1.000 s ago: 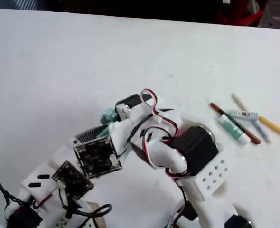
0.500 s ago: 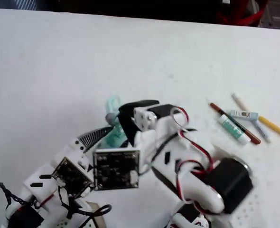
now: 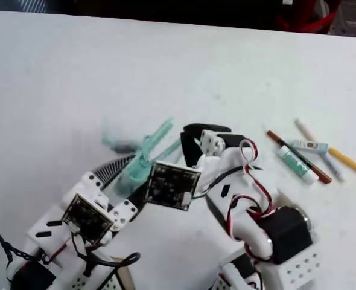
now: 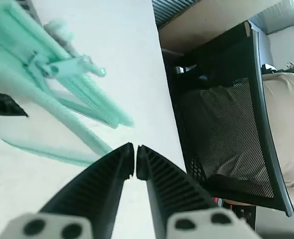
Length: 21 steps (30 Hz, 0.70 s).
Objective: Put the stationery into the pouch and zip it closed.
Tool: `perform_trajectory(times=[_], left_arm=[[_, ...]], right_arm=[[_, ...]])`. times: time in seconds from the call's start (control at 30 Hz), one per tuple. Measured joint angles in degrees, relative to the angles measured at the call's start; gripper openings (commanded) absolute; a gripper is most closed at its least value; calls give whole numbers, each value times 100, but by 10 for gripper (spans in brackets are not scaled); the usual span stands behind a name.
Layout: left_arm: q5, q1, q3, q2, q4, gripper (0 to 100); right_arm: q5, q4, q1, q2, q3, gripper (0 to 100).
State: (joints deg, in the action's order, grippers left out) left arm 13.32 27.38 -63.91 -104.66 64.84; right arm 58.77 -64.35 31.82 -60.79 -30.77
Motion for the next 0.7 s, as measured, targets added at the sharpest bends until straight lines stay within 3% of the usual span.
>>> perform_trajectory(times=[0.17, 0.3, 0.53, 0.63, 0.7], left_arm=[[0, 0, 0, 0, 0, 133], [0, 0, 0, 0, 0, 83], [-26, 0, 0, 0, -9, 41], [-26, 0, 0, 0, -9, 33], [-26, 0, 0, 0, -9, 34]], right_arm=[[-316, 914, -220, -668, -1160, 19], [-519, 1046, -193, -949, -1073, 21], [-2145, 862, -114, -615, -387, 65], [-2989, 185, 237, -167, 237, 146], [-3587, -440, 563, 202, 949, 141]])
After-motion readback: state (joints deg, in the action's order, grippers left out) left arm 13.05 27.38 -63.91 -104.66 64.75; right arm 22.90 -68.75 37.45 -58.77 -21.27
